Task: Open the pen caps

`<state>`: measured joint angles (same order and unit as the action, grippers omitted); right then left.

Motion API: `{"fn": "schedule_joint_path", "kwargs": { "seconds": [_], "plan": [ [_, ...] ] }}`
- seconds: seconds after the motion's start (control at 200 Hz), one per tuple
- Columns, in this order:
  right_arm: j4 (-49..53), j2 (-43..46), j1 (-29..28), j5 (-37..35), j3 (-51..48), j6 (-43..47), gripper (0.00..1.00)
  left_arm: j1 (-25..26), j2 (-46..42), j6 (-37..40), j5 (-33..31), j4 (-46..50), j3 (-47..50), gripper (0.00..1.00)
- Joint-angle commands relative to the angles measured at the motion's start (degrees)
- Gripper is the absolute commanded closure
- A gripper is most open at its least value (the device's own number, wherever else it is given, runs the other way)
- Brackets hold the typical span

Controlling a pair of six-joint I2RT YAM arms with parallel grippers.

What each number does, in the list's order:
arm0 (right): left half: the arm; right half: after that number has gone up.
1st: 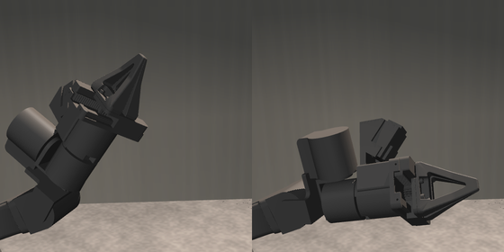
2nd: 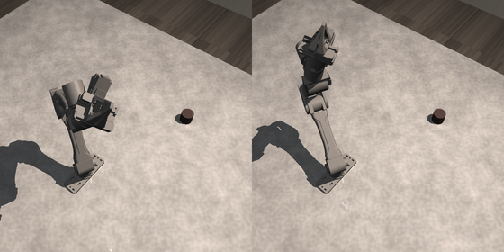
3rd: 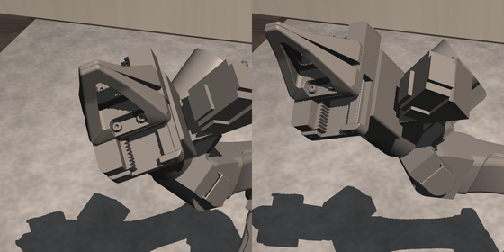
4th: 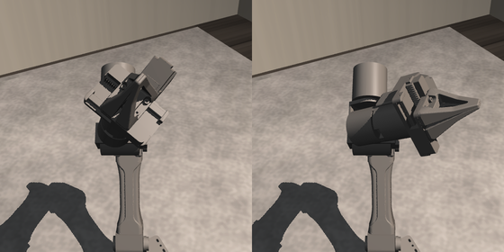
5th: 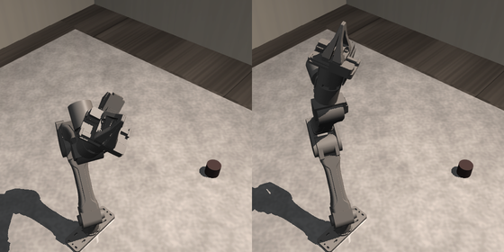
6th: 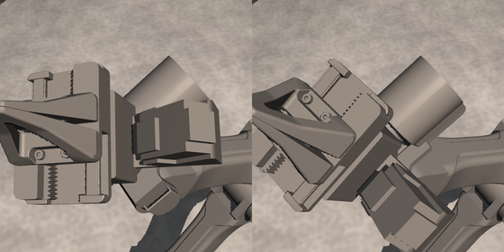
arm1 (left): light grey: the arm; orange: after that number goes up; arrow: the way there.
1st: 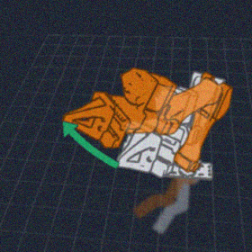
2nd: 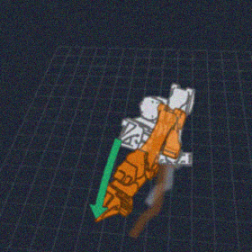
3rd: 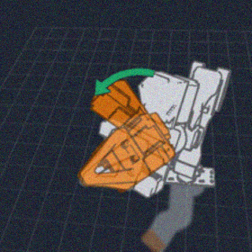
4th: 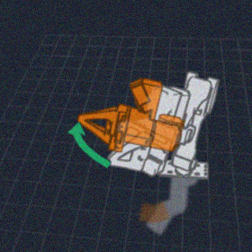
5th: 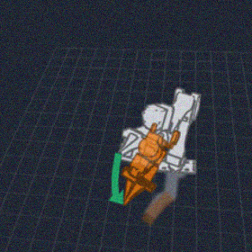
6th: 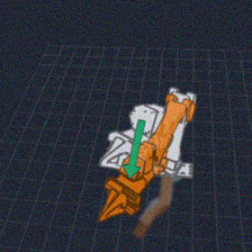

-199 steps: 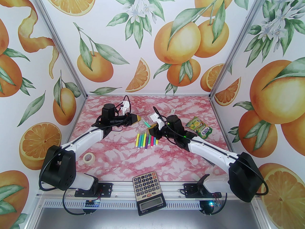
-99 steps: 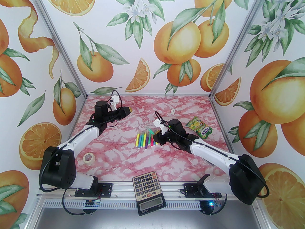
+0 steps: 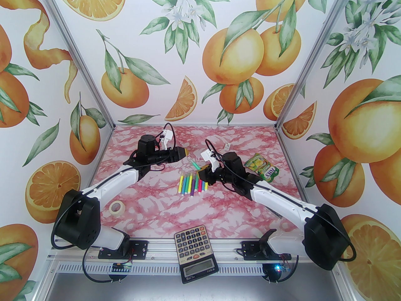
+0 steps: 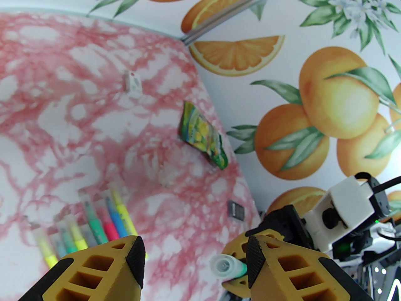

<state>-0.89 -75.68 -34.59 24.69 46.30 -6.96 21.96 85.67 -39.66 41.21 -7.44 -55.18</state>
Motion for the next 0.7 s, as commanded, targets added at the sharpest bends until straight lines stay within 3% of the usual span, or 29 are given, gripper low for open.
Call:
{"fn": "schedule_joint_path", "kwargs": {
  "seconds": [0.0, 0.27, 0.696],
  "plan": [
    [-3.45, 0.00, -0.52, 1.42, 1.66, -1.09, 1.00, 1.18, 1.05, -1.59, 1.24, -4.38, -1.69, 0.44],
    [-4.33, -0.33, -1.06, 1.19, 1.95, -1.37, 1.00, 2.78, 1.78, -4.04, 1.83, -7.98, -1.77, 0.52],
    [-6.41, -0.35, -1.05, 0.21, 1.69, -2.05, 1.00, 4.07, 1.54, -5.34, 1.43, -9.43, -1.69, 0.81]
  ]
}}
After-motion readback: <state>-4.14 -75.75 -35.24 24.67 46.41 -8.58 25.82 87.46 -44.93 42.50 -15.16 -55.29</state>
